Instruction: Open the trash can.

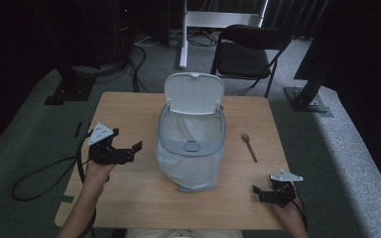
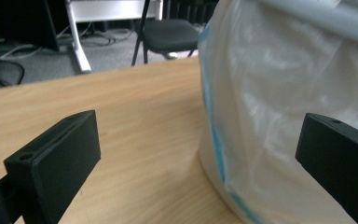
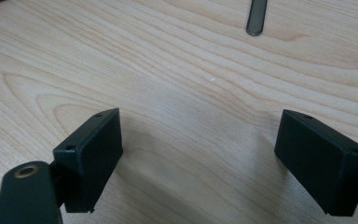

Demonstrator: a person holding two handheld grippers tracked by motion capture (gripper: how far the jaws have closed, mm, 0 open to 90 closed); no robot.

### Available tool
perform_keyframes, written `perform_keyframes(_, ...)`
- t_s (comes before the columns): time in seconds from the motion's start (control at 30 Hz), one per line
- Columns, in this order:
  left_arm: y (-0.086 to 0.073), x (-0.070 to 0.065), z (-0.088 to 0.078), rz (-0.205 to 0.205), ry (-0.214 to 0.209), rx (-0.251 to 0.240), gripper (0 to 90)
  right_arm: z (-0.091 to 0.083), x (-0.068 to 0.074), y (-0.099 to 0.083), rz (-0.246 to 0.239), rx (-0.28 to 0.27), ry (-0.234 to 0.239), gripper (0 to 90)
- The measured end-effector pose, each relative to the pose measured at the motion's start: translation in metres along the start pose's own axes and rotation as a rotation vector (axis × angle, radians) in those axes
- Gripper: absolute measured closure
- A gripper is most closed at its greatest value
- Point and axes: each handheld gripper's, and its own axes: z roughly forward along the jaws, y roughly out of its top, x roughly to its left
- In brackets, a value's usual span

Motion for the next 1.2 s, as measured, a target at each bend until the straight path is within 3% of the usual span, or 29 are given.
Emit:
perform_keyframes(0.43,-0.043,0.016,0.009,-0.05,0.015,0.06,0.0,0.0,0.0,0.0,-0.001,-0.001,0.0,14.2)
perform_keyframes(1.0,-0.085,0.038,0.013,-0.071,0.112,0.124,0.0,0.0,0.0,0.0,-0.004,0.001,0.002,13.4)
perform_keyframes(1.2,-0.1,0.047,0.016,-0.066,0.155,0.167,0.0,0.0,0.0,0.0,0.004,0.001,-0.002,14.6)
